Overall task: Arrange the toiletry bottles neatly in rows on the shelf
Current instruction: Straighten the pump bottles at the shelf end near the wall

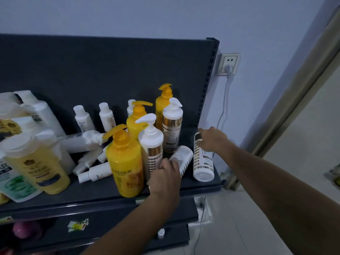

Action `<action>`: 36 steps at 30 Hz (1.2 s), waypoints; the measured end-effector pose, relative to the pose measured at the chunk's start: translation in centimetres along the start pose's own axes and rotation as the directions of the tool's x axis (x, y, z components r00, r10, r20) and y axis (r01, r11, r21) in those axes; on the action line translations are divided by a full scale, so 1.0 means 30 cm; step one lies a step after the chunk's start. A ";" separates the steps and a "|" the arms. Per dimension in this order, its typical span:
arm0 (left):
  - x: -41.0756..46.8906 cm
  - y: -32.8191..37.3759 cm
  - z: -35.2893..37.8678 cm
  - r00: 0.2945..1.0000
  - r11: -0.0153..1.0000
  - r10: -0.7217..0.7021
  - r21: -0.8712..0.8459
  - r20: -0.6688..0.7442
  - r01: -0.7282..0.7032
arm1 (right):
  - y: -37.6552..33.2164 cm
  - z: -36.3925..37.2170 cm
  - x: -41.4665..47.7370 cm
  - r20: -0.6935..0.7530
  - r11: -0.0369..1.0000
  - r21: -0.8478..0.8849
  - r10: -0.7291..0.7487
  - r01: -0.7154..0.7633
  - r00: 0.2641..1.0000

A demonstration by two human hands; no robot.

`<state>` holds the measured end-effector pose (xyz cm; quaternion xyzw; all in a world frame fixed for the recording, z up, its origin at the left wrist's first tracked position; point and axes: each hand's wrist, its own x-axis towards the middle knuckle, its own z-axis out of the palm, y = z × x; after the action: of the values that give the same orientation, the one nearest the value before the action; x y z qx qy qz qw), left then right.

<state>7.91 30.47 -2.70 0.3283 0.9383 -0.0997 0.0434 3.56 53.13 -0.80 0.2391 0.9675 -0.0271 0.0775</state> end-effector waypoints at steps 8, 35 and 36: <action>0.000 0.028 0.014 0.994 0.992 -0.104 -0.073 0.030 0.106 | -0.006 0.092 0.114 0.094 0.962 0.233 0.124 -0.143 0.988; 0.160 -0.071 -0.479 0.987 0.972 0.135 -0.182 -0.091 -0.150 | 0.013 -0.139 -0.012 -0.410 0.939 0.326 0.036 0.109 0.912; 0.162 -0.079 -0.481 0.985 0.970 0.147 -0.182 -0.088 -0.161 | 0.012 -0.140 -0.012 -0.411 0.939 0.326 0.036 0.109 0.911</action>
<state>2.42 34.72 11.06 0.3982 0.9161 0.0053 0.0470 3.47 53.65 3.40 0.2307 0.9469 -0.1451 -0.1706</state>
